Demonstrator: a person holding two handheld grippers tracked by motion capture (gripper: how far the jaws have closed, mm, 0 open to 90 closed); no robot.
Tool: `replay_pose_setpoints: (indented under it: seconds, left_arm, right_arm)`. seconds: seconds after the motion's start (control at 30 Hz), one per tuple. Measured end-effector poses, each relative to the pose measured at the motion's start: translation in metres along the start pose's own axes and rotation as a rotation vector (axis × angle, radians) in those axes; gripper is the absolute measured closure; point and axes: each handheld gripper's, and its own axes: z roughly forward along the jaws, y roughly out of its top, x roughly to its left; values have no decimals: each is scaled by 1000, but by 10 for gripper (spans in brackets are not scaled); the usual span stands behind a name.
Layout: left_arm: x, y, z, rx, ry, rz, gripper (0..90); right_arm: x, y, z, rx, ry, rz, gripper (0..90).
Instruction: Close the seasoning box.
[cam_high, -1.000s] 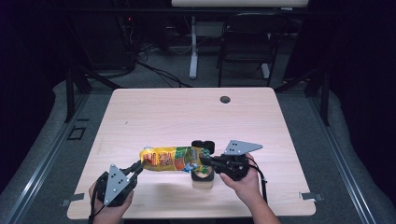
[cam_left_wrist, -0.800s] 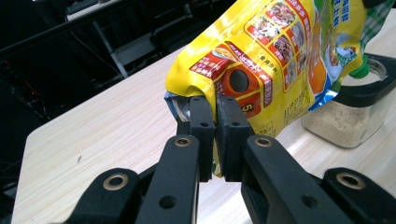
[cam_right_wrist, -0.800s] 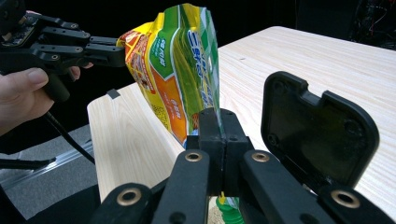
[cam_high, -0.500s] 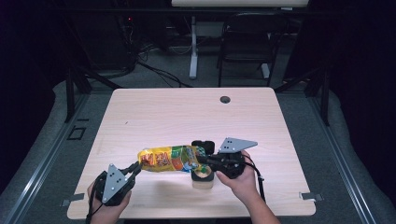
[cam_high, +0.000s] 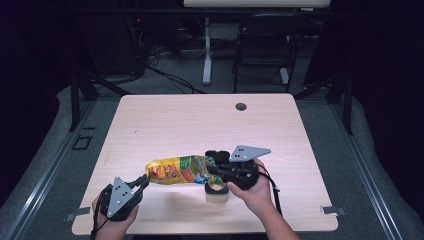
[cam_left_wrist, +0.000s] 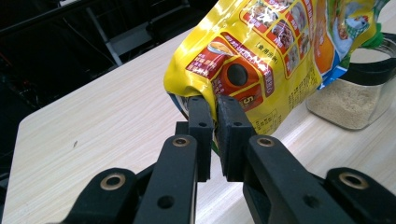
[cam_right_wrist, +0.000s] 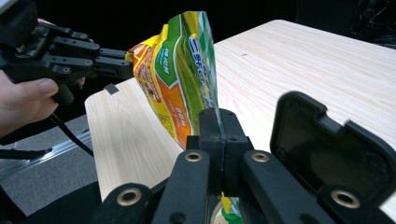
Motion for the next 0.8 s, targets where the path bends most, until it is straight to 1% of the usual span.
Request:
replay_pose_setpoints:
  seconds: [0.07, 0.13, 0.17, 0.23, 0.43, 0.5, 0.67, 0.73, 0.8]
  left_arm:
    - [1, -1, 0, 1, 1, 0, 851]
    - [1, -1, -1, 3, 4, -2, 848]
    - [2, -1, -2, 1, 3, 0, 846]
    - [2, -1, -3, -3, 6, 2, 845]
    - [2, -1, -5, -7, 18, 4, 834]
    - [2, -1, -4, -7, 21, 6, 824]
    - [2, -1, -4, -3, 27, 11, 808]
    - [2, -2, -4, 0, 28, 15, 803]
    - [1, -2, -3, 3, 33, 13, 798]
  right_arm:
    - [1, 1, 1, -4, 1, -1, 900]
    - [2, 6, 1, 4, 4, -10, 900]
    - [3, 11, 0, -3, 18, -6, 900]
    - [3, 12, 0, -4, 20, -7, 900]
    - [6, 22, -3, -34, 49, -2, 900]
    - [10, 26, -5, -43, 54, -12, 900]
    - [11, 32, -6, -50, 58, -15, 900]
    - [11, 32, -6, -55, 58, -9, 900]
    - [11, 34, -6, -52, 55, -17, 900]
